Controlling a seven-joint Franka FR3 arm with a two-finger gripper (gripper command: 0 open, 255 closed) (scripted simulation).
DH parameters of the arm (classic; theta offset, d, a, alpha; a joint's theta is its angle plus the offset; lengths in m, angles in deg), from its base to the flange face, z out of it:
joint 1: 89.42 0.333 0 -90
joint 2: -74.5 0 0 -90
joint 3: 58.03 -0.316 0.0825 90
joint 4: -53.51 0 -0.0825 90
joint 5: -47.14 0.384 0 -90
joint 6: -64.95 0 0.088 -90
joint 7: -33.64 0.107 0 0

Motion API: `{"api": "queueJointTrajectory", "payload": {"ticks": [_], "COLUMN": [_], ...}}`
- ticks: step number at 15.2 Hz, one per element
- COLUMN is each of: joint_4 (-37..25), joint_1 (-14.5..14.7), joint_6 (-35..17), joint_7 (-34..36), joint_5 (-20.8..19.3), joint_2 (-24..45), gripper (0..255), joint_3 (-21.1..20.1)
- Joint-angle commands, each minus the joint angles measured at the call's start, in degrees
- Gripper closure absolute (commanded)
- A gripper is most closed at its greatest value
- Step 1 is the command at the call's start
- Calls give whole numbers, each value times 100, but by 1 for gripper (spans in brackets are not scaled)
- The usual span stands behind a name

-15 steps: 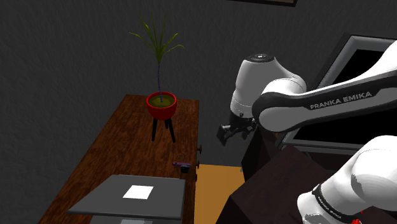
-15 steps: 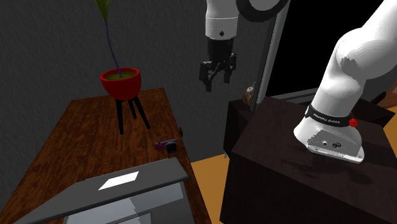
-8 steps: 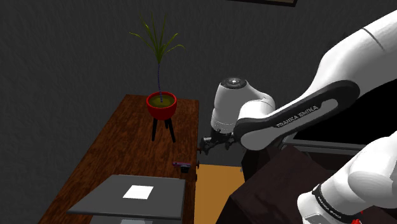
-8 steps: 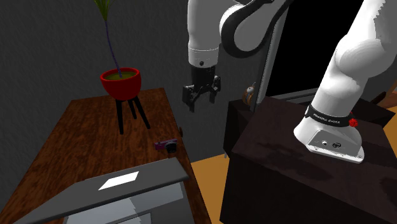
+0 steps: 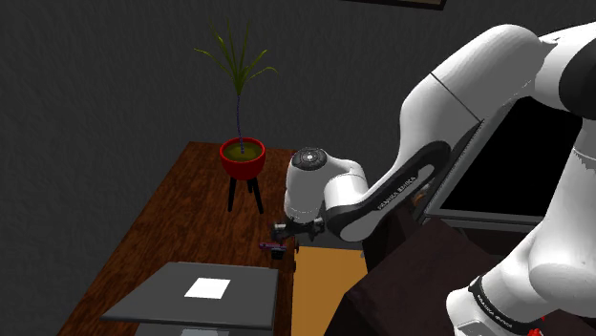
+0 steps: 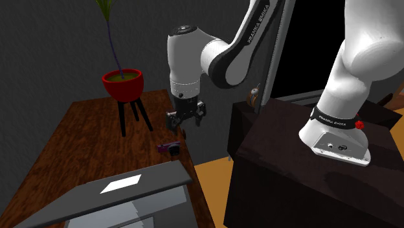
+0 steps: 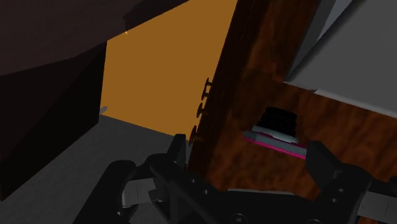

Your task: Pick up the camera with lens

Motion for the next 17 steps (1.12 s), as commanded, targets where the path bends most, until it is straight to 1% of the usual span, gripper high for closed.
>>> {"api": "queueJointTrajectory", "payload": {"ticks": [1,4,12,14,15,17], "joint_4": [-413,-1037,-1305,-1305,-1309,-1309], "joint_1": [302,744,1064,1065,1068,1067], "joint_6": [-43,-89,-425,-425,-423,-424], "joint_7": [450,945,1298,1298,1300,1299], "joint_5": [-429,-828,-1239,-1238,-1238,-1239], "joint_2": [502,1181,1783,1783,1785,1786], "gripper": [0,0,0,0,255,255], "joint_3": [284,658,1053,1054,1054,1055]}}
